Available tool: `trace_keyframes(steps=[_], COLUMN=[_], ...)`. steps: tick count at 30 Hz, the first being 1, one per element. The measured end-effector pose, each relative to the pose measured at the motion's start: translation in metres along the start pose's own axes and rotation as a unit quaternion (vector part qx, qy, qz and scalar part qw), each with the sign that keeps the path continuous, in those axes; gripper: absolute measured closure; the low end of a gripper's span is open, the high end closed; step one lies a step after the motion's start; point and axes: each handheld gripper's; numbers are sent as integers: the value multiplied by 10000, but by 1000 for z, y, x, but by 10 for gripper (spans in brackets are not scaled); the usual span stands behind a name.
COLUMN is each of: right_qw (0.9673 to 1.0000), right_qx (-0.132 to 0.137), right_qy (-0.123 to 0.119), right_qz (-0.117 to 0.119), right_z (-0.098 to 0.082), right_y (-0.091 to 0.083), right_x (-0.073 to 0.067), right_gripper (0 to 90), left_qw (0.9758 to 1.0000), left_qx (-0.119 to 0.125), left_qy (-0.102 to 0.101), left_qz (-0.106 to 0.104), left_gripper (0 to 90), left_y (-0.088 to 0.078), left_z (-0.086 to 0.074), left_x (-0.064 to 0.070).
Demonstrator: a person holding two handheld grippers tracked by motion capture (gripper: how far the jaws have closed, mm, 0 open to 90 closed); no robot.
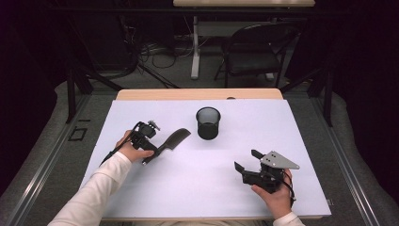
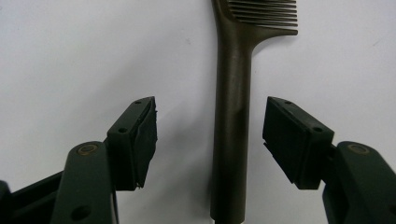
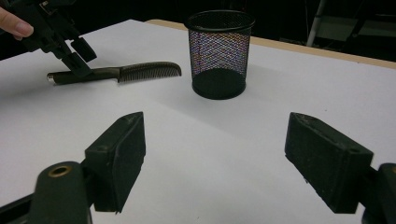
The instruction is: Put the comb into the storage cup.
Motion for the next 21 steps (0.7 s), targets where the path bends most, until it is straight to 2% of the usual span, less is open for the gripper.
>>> trace_keyframes(steps=[5,14,17,21], right_qw=[10000,10000,10000,10000], right_qx=[-3,-18,-17,-17], right_qy=[-8,-4,-7,-6], right_qz=[-1,19,19,24], right_z=[0,0,0,0], right_y=[0,0,0,0], right_x=[0,0,0,0], right_gripper=[205,206,206,206], left_qw=[10000,9997,9997,9995], left_qx=[-30,-116,-108,-132], left_qy=[89,213,222,266], left_qz=[7,35,-35,-59], left_gripper=[366,460,511,528], left_y=[1,1,2,2], left_z=[-1,0,0,1], left_x=[0,2,3,5])
Point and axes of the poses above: each handheld gripper's, and its own axes: y roughly forward along the jaws, z roughly out of its top, x roughly to its right, and after that the axes turned 9 degrees about -y, right-handed
